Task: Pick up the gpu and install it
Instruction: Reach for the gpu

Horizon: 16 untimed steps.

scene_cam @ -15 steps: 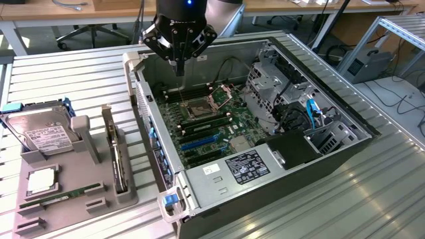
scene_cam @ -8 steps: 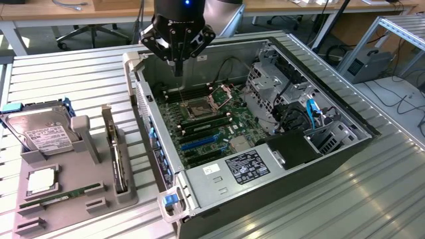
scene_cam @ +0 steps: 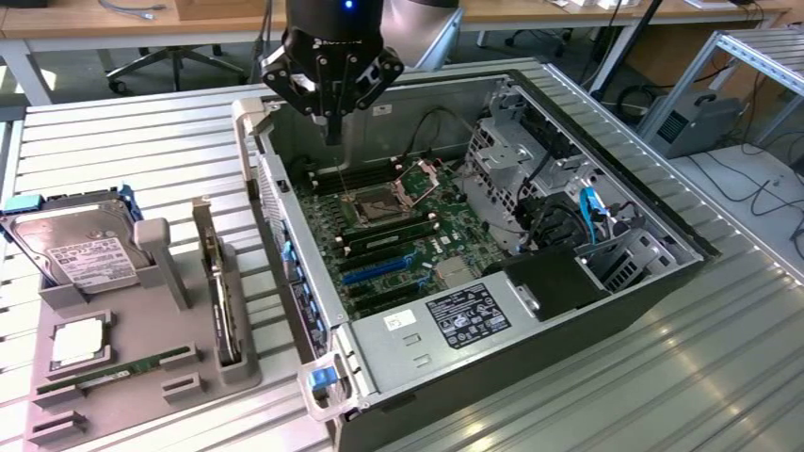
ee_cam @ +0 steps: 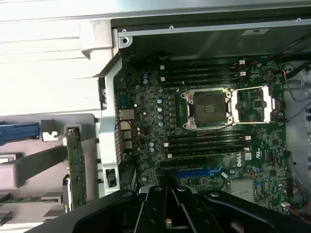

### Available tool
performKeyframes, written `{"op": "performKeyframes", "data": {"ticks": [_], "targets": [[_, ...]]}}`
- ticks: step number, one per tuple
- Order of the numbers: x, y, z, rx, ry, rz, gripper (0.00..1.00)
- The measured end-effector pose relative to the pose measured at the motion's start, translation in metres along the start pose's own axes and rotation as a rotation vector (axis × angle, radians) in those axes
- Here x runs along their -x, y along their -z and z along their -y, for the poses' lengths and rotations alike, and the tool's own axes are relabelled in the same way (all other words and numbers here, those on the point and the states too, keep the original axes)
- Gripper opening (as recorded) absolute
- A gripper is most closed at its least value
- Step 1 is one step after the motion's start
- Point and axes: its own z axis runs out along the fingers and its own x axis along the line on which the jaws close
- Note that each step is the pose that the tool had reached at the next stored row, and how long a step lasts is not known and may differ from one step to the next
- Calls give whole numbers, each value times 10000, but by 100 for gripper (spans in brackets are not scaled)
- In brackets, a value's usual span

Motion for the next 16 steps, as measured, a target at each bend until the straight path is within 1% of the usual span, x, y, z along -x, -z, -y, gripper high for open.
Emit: {"op": "performKeyframes", "data": {"ticks": [16], "targets": [[-81, 3, 6, -1, 0, 0, 11]]}}
